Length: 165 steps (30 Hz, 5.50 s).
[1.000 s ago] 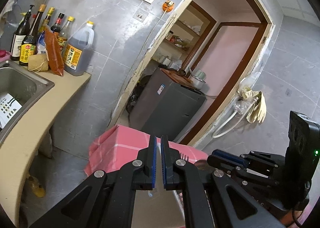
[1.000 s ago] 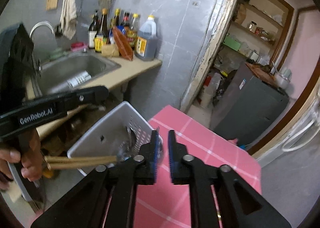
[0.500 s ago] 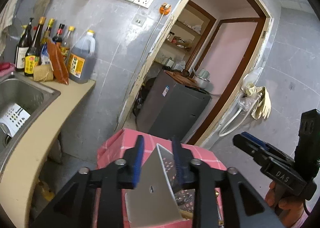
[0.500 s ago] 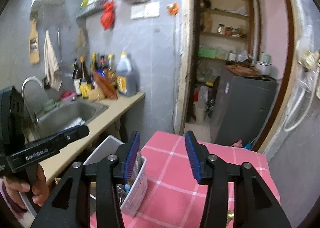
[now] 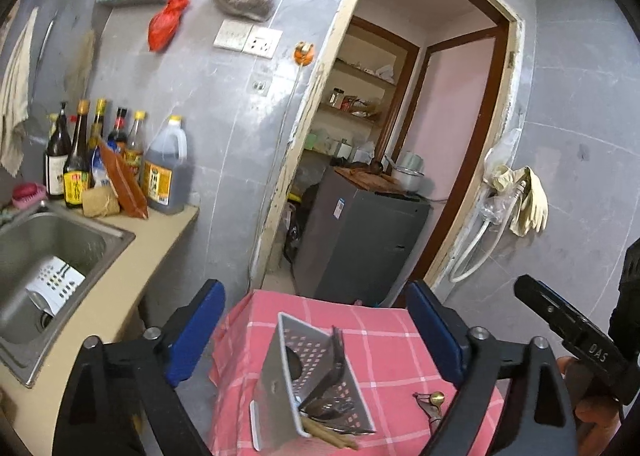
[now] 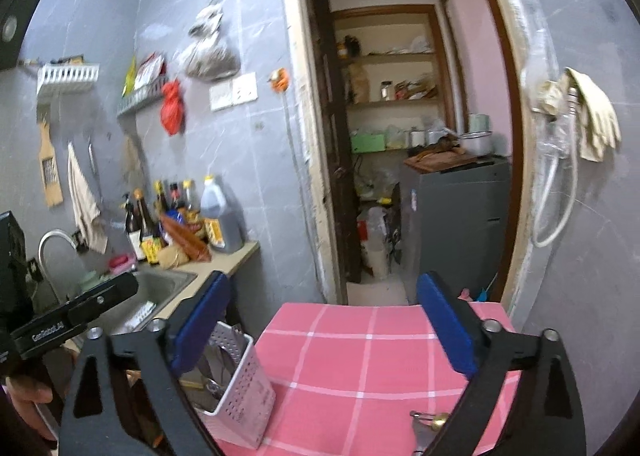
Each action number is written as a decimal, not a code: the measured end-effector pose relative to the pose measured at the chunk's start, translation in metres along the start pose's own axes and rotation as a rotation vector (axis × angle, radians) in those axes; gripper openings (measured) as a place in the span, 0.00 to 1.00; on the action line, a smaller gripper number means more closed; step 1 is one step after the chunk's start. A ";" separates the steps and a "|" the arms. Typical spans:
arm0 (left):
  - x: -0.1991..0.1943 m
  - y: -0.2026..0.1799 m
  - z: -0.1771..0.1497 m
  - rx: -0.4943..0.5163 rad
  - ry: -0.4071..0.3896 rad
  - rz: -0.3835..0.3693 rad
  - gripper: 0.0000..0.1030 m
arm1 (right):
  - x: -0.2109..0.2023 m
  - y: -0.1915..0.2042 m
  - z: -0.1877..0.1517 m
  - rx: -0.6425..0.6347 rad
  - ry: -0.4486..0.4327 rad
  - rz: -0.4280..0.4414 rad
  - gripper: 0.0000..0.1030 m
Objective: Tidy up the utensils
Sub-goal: 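Move both tools back over the peeler and gold spoon, then close the left tool on the Y-shaped peeler handle while the right tool reaches the gold spoon, then grasp the gold spoon handle with the right tool while the left tool holds the peeler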
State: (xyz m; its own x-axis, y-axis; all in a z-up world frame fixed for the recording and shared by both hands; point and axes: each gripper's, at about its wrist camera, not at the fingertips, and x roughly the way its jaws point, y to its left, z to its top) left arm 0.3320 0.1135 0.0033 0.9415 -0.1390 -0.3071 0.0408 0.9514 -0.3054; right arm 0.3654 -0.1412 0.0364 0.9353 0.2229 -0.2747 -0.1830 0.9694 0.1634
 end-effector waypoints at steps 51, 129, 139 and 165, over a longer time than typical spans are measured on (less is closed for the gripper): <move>0.098 -0.171 -0.172 0.193 0.296 -0.051 1.00 | 0.026 -0.219 -0.150 0.058 0.288 -0.014 0.93; 0.159 -0.144 -0.197 0.172 0.662 0.099 0.17 | 0.186 -0.126 -0.211 0.018 0.760 0.453 0.20; 0.149 -0.146 -0.197 0.255 0.583 0.216 0.17 | 0.198 -0.115 -0.213 0.040 0.776 0.493 0.19; 0.120 -0.099 -0.203 0.014 0.550 0.260 0.17 | 0.182 -0.039 -0.205 -0.301 0.881 0.392 0.18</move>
State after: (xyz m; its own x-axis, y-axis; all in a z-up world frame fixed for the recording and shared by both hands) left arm 0.3733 -0.0536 -0.1866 0.6107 -0.0196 -0.7916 -0.1596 0.9761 -0.1473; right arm 0.4808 -0.1171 -0.2140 0.2581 0.4099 -0.8749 -0.6126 0.7696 0.1799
